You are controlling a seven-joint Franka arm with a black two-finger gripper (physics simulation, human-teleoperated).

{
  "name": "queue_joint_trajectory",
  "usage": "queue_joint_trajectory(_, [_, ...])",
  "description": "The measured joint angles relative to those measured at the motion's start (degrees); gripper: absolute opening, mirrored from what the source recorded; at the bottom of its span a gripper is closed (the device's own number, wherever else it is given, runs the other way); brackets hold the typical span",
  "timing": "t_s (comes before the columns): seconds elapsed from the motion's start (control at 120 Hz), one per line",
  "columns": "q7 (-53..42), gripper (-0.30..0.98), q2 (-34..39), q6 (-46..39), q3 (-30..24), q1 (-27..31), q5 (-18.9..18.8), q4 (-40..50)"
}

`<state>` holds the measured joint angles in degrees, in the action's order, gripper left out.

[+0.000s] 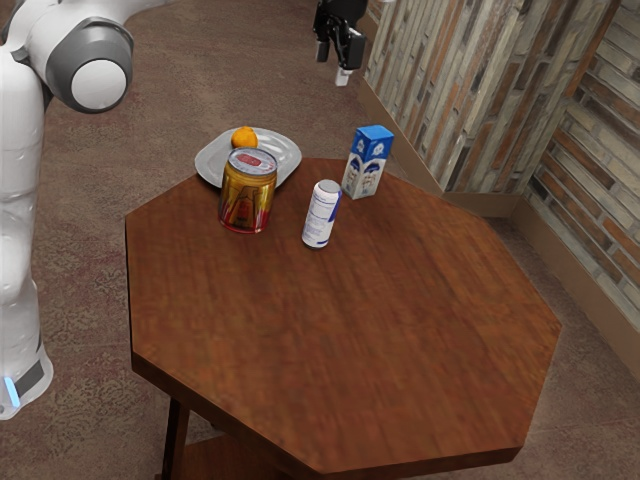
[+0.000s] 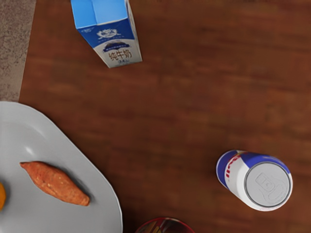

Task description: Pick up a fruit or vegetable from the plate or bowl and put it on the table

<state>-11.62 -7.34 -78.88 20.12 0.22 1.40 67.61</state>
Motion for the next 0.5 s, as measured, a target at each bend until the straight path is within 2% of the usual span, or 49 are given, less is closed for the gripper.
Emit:
queue_joint_trajectory(0.292, [-0.59, 0.67, 0.07, -0.09, 0.01, 0.01, 0.07, -0.06])
queue_joint_trajectory(0.342, [-0.70, 0.67, 1.94, 0.00, 0.08, -0.36, 0.21, -2.63])
queue_joint_trajectory(0.417, [-0.73, 0.66, 6.72, 0.16, -0.47, -0.24, 2.01, -5.71])
queue_joint_trajectory(0.5, [-0.58, 0.67, 1.69, 1.51, -0.96, 3.13, 5.31, -6.28])
